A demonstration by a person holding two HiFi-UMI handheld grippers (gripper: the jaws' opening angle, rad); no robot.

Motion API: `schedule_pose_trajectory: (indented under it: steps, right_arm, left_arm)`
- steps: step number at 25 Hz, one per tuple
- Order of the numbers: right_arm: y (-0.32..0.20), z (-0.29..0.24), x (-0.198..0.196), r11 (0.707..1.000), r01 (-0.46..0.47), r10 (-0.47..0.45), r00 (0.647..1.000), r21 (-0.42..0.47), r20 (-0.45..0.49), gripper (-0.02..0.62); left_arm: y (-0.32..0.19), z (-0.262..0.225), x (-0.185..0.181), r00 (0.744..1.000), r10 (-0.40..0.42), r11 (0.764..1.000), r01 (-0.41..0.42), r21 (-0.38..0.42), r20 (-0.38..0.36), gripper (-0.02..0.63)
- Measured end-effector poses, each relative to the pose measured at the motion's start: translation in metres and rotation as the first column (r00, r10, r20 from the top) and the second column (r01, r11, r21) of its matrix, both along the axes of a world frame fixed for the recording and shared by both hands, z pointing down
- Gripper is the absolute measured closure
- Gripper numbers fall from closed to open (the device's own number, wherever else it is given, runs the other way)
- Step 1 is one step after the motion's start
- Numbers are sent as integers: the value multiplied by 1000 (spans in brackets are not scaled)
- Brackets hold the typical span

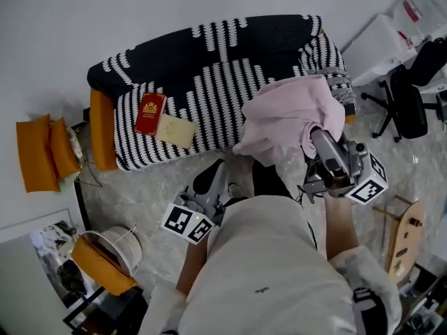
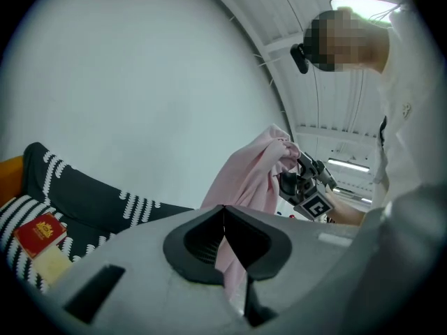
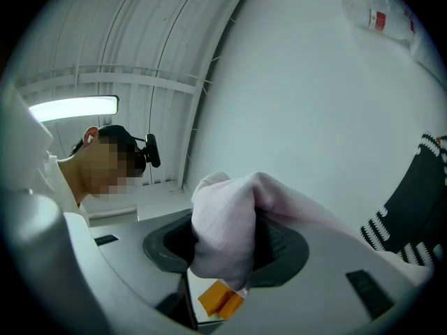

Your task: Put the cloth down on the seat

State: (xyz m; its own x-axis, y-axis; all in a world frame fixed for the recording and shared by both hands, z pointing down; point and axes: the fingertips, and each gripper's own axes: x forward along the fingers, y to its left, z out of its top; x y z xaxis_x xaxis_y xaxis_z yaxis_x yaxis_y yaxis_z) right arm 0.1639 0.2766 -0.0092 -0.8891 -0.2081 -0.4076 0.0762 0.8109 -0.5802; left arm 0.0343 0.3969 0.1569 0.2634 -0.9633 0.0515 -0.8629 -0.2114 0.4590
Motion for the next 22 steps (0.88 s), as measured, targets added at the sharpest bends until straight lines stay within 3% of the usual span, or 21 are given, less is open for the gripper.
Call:
schedule_pose_trajectory:
  steps: [6,10,15,22]
  right_arm:
    - [-53,-9,-14,997,73,-73,997,8,12,408]
    - [-62,-18,-24,993,116,-116,993,24,13,408]
    - [-159,-2,-53,982,187,-187,982,8,4,408]
    - [-169,11,-57,974,227,-227,973,-16,-39,408]
  left_arm:
    - [-57,-7,-12,999,-51,999,51,0,17,594]
    - [-68,-18,-18,996,-87,996,87,11,26,594]
    - [-155,-6,-28,990,-142,990,142,-18,23,594]
    - [-150,-19,-4,982,-188,982,188,-9,23,594]
